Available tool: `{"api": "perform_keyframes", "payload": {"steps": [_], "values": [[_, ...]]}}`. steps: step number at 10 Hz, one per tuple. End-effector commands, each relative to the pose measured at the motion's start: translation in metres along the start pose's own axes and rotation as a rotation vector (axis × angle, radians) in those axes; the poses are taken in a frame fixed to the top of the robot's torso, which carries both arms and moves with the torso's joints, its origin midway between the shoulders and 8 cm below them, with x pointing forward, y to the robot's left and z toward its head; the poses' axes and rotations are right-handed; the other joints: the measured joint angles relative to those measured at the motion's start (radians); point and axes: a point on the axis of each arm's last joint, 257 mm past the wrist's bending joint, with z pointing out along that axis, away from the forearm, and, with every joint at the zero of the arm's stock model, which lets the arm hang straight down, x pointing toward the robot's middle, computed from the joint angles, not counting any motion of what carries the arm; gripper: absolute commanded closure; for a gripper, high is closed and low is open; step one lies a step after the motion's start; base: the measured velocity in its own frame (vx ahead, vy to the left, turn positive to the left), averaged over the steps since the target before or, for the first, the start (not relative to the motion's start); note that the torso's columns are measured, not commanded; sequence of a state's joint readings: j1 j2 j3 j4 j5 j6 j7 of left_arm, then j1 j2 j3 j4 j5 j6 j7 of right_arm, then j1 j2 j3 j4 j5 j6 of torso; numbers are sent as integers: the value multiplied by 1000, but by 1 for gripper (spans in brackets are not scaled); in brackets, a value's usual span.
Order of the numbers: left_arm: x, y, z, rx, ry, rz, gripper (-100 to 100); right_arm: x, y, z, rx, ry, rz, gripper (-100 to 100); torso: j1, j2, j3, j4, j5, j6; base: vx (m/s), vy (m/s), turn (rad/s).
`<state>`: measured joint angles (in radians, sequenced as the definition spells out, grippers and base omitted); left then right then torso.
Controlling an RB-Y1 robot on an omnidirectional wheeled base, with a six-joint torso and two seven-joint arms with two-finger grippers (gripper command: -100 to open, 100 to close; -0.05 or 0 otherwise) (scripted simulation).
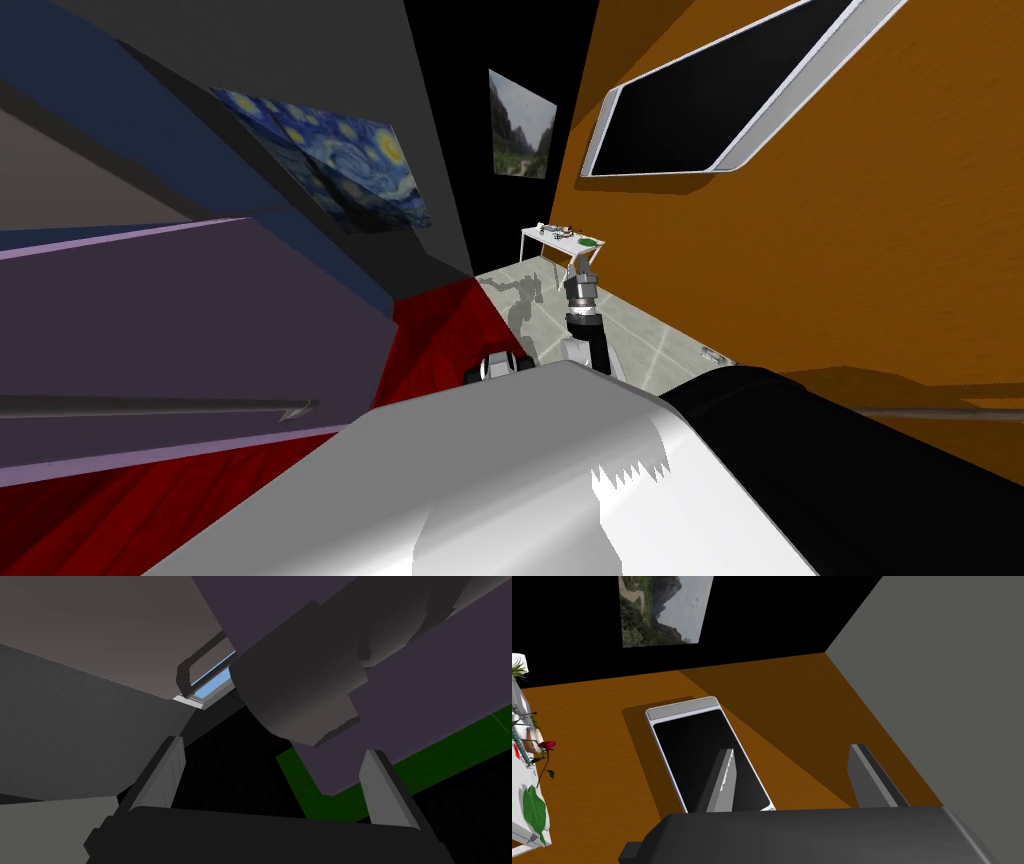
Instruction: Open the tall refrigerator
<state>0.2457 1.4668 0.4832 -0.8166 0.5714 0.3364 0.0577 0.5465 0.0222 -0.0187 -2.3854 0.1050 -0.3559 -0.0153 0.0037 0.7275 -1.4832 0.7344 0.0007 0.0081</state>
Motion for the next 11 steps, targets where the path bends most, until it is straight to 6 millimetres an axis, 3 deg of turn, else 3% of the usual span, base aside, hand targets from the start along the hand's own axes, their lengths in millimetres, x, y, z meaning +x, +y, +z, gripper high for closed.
{"api": "perform_keyframes", "payload": {"steps": [1, 6, 11], "values": [[-13, -10, -1, -8, -7, 1, -100, 0, 0, 0, 0, 0, 0, 0, -3, 0, 0, 0, -1, 0, 15, 196, 31], [-49, -33, -7, -51, -35, 5, -100, 0, 0, 0, 0, 0, 0, 0, -14, -6, -7, -2, -11, 14, 8, 210, -27], [-55, -40, -8, -64, -38, 18, -100, 0, 0, 0, 0, 0, 0, 0, -21, -9, -11, -2, -20, 18, -3, 92, -13]]}}
